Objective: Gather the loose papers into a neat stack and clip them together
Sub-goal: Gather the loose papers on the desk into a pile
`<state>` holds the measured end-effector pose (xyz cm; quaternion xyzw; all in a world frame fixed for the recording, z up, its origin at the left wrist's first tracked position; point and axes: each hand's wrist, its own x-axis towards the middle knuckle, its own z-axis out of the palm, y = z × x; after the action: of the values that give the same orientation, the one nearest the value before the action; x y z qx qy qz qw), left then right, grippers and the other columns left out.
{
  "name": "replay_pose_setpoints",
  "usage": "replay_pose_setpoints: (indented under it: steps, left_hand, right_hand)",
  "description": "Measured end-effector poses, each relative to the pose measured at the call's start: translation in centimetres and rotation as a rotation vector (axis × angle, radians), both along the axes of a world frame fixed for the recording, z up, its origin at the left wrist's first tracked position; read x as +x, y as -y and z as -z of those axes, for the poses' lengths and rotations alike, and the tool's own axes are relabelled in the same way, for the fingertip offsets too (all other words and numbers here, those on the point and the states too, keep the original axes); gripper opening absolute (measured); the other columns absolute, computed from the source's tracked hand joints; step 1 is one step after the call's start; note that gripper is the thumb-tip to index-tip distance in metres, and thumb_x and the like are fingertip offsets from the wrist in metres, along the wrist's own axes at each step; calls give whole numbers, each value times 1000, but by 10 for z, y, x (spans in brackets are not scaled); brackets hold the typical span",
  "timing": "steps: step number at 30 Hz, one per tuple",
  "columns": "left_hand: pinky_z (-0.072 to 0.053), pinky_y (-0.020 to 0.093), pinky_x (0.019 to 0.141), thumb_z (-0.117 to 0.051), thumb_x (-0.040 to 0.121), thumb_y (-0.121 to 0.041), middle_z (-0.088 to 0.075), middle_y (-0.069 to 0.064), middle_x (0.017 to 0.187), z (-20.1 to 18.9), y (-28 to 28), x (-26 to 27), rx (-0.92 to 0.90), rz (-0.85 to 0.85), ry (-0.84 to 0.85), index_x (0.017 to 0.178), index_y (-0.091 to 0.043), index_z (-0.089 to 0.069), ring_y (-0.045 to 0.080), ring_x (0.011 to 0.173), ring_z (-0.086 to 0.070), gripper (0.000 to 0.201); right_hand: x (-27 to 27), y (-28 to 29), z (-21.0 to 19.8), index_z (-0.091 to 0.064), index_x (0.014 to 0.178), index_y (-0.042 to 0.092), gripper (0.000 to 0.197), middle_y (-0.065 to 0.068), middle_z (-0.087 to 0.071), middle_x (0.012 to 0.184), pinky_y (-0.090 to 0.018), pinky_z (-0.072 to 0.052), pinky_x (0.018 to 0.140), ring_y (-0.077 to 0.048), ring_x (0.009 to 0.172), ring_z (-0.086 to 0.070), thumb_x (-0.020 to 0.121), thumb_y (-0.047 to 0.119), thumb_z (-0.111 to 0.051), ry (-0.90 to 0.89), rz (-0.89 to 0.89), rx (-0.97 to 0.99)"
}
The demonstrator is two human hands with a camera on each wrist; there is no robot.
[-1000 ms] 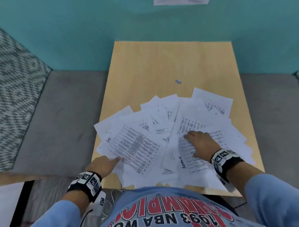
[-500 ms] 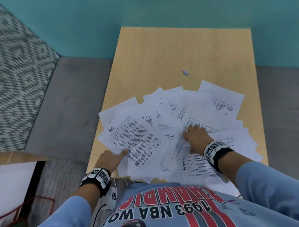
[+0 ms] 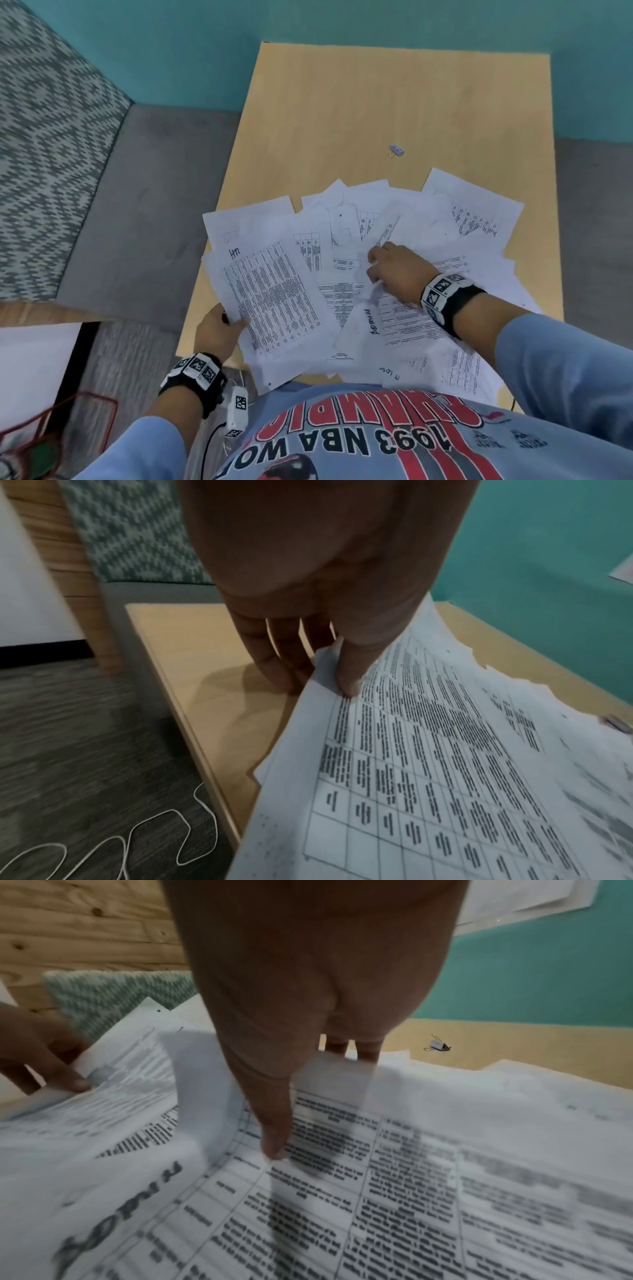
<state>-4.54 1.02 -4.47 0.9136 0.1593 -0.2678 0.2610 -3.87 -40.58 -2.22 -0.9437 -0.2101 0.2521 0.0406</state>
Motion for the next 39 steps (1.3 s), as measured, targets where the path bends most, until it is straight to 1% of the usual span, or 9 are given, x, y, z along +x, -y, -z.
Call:
replay_pose_setpoints:
  steps: [3, 7, 12, 14, 18, 23, 27, 35, 39]
  left_hand:
    - [-60, 51, 84, -78, 93, -30, -77, 8, 103, 2, -11, -2, -32, -37, -27, 113, -12, -71, 33, 93, -71, 28]
    - [-62, 53, 80, -76, 93, -28, -77, 7, 99, 4, -20, -3, -73, -95, -35, 103, -15, -71, 35, 93, -73, 17]
    - [-59, 46, 86, -72, 99, -22, -76, 8, 110, -4, -16, -7, -191, -121, -19, 123, -10, -69, 33, 100, -71, 27]
    - [-54, 41, 88, -68, 102, -20, -73, 8, 116, -4, -18, -10, -227, -134, -31, 131, -9, -66, 30, 104, -68, 31]
    - [-48, 36, 92, -64, 104, -17, -71, 8, 125, -4, -25, -13, -265, -155, -38, 139, -9, -62, 25, 107, -64, 36]
    - [-49, 34, 94, -64, 104, -13, -70, 11, 130, -5, -30, -18, -292, -190, -72, 142, -7, -59, 24, 109, -65, 39]
    - [-48, 35, 99, -64, 104, -13, -70, 6, 133, -7, -33, -24, -316, -163, -77, 142, -11, -60, 24, 117, -65, 39]
    - [-48, 46, 114, -65, 103, -15, -71, 1, 136, -7, -42, -36, -357, -151, -42, 142, -17, -62, 24, 125, -66, 39]
    - [-46, 49, 115, -64, 104, -15, -69, 1, 139, -7, -45, -41, -368, -150, -19, 144, -17, -59, 24, 128, -63, 41]
  right_hand:
    - [2, -4, 6, -55, 137, 16, 68, -11, -35, 163, -51, -33, 117, -35, 143, -40, 75, 10, -82, -70, -26, -71]
    - [7, -7, 3, -36, 150, 19, 97, -4, -49, 148, -53, -30, 116, -29, 132, -47, 71, 31, -91, -139, -2, -172]
    - [13, -8, -4, -63, 119, 20, 36, -1, -71, 105, -63, -15, 120, -27, 114, -62, 84, 11, -67, -199, -65, -300]
    - [16, -12, -9, -68, 106, 22, 24, 4, -64, 91, -55, -25, 118, -24, 104, -64, 87, 10, -61, -224, -58, -297]
    - [23, -10, -28, -57, 74, 21, 18, 7, -57, 75, -23, -42, 66, -19, 84, -58, 90, 22, -66, -277, 146, -45]
    - [30, -20, -46, -74, 102, 9, 37, -7, -75, 98, -38, -56, 83, -25, 92, -69, 83, 40, -82, -346, 416, 247]
    - [22, -51, -31, -73, 92, 1, 30, -14, -73, 98, -35, -53, 74, -30, 91, -71, 82, 29, -82, -340, 401, 255]
    - [-4, -84, -3, -49, 123, 20, 54, -2, -68, 104, -37, -56, 80, -24, 92, -65, 79, 26, -81, -261, 360, 205]
    - [1, -82, -4, -66, 123, 21, 42, -6, -63, 110, -38, -52, 90, -28, 108, -63, 85, 38, -73, -278, 296, 99]
